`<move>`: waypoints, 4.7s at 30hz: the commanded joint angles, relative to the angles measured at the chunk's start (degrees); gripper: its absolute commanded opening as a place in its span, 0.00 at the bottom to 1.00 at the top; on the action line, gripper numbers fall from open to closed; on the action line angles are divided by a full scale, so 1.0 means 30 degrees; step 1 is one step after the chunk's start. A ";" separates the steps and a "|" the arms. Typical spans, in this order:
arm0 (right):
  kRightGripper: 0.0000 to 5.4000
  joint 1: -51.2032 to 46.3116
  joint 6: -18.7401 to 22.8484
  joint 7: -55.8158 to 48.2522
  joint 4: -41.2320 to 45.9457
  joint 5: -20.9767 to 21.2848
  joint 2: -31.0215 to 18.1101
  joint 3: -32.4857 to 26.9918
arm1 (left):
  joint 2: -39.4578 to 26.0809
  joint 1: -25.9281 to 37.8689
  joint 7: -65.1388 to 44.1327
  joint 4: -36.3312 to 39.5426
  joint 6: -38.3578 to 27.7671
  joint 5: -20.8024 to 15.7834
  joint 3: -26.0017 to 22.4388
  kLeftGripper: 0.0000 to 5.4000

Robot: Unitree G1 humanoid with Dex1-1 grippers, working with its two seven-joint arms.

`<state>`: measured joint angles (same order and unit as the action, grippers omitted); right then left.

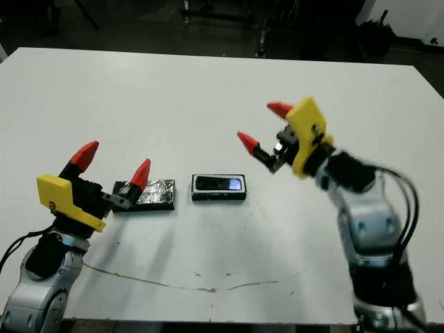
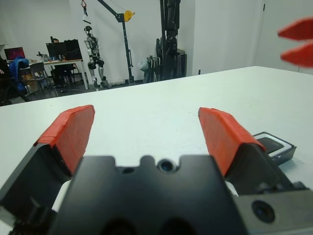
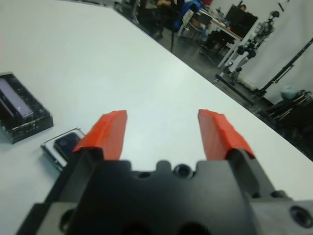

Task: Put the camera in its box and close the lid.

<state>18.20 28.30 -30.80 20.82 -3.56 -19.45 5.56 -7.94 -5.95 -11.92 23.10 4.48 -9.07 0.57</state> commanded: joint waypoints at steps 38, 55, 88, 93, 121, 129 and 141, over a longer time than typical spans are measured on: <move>0.00 -0.1215 -0.1705 0.2243 -0.4430 0.6021 0.2171 0.7792 | 0.0505 -0.0108 0.0285 0.0007 -0.0034 0.0191 0.0262 1.00; 0.00 -0.3956 -0.2210 0.2021 -0.0471 0.3478 0.1675 0.3706 | 0.0113 -0.0110 0.0117 0.0525 0.0266 0.0196 0.0118 1.00; 0.00 -1.3051 -0.0030 0.4710 0.9120 -0.9711 0.1895 -0.8296 | -1.1220 1.3781 -2.1022 -0.8635 0.5701 -0.3235 0.3575 1.00; 0.00 -1.2927 -0.0228 0.5075 0.8870 -0.9773 0.1783 -0.8173 | -1.0792 1.4488 -2.3429 -1.0977 0.4216 -0.2520 0.4791 1.00; 0.00 -1.2723 -0.0369 0.5500 0.8623 -1.0030 0.1218 -0.8181 | -0.9668 1.5626 -2.4677 -1.5898 0.0182 0.1830 0.6311 1.00; 0.00 -1.2778 -0.0434 0.5466 0.8676 -0.9957 0.1027 -0.8176 | -0.9701 1.5632 -2.4877 -1.6243 0.0209 0.2128 0.6469 1.00; 0.00 -1.2870 -0.0697 0.5222 0.8534 -1.0347 0.1055 -0.8182 | -0.9416 1.5634 -2.4549 -1.7564 -0.1334 0.2831 0.6430 1.00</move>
<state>-20.14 26.65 -14.99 46.92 -34.54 -15.49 -18.70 -36.13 40.85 -86.00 -28.99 1.03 -1.49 19.61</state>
